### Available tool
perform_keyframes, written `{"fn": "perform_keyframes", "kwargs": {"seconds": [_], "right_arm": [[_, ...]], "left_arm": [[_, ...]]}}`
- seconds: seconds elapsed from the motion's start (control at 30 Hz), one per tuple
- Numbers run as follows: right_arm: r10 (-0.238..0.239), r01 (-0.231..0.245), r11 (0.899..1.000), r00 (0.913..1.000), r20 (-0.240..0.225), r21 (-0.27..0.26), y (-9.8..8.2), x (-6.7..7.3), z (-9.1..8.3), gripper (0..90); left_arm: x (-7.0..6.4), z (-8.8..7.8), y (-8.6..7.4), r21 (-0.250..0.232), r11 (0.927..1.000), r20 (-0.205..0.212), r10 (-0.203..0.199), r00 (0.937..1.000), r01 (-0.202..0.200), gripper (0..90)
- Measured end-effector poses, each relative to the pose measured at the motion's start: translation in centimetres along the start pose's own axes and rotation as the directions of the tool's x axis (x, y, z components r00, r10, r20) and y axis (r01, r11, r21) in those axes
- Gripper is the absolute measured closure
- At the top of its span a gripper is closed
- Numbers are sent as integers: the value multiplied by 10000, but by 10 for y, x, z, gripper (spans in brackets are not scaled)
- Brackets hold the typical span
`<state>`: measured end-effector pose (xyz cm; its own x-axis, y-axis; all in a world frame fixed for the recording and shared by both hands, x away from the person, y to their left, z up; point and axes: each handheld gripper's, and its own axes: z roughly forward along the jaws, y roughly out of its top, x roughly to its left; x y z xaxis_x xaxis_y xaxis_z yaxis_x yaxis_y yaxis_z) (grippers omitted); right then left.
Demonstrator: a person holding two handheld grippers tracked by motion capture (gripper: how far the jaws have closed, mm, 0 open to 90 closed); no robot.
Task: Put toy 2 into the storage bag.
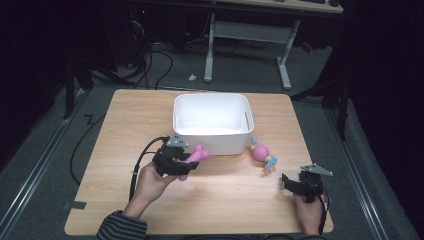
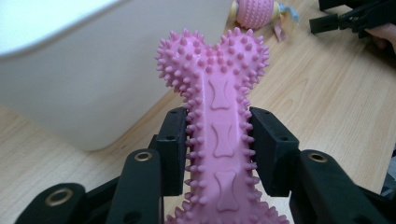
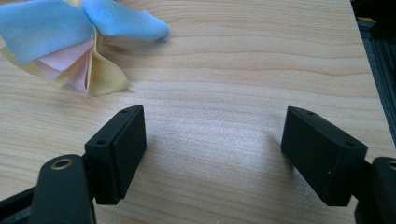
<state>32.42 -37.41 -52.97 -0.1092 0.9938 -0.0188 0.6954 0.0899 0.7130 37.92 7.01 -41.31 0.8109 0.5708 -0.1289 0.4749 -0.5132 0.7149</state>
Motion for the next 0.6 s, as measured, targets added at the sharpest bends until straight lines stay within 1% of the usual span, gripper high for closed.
{"fn": "perform_keyframes", "kwargs": {"seconds": [0.17,0.23,0.3,0.37,0.47,0.57,0.6], "right_arm": [[-10,10,10000,10000,3,-6,0,0,0,224],[-12,12,10000,10000,6,-8,0,0,0,224],[-10,10,10000,10000,3,-6,0,0,0,224],[29,-28,10000,10000,6,-35,0,0,1,224],[-15,15,10000,10000,-12,-51,0,0,1,224],[-83,82,10000,9999,-84,-46,0,0,1,225],[-86,85,10000,9999,-102,-43,0,0,1,224]], "left_arm": [[2,-11,9,-96,9999,52,104,9999,-103,590],[2,-13,12,15,9999,87,126,9999,-126,591],[1,-15,14,67,9998,23,177,9998,-177,591],[1,-19,14,15,10000,141,88,9999,-88,591],[2,-23,16,-6,10000,-4,1,10000,-1,592],[5,-29,21,-192,9997,63,-173,9998,175,592],[6,-31,24,-217,9996,-5,-167,9999,166,592]]}}
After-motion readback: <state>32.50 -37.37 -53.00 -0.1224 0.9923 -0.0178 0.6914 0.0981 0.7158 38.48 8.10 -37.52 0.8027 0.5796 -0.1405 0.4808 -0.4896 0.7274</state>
